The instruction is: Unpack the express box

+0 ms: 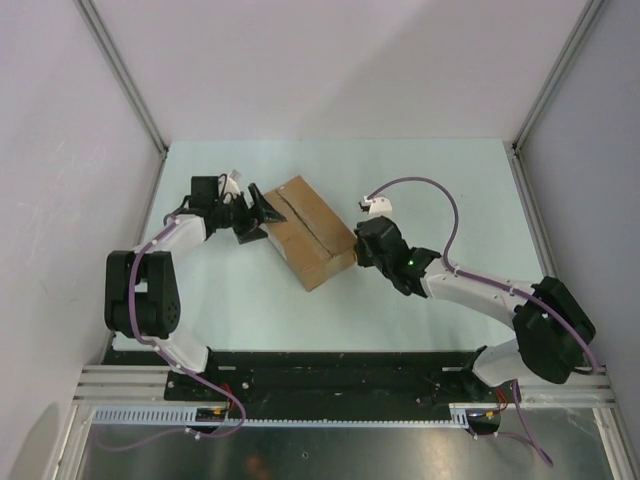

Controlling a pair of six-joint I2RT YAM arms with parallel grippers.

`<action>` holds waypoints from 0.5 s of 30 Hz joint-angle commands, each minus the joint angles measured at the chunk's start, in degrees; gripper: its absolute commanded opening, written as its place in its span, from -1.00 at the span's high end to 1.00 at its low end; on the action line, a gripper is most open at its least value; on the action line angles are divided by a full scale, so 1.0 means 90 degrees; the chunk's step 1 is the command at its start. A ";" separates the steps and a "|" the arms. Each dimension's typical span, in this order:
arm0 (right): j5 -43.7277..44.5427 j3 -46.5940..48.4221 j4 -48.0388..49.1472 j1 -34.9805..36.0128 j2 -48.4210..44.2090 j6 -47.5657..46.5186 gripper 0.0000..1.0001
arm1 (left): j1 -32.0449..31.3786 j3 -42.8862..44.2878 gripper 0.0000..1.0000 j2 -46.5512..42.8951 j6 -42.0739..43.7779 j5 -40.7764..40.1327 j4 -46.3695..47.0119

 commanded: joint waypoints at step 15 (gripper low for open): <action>-0.0916 0.0800 0.1337 -0.0876 0.0853 -0.0684 1.00 | 0.0173 -0.0616 -0.85 -0.1667 0.0581 -0.0918 0.0101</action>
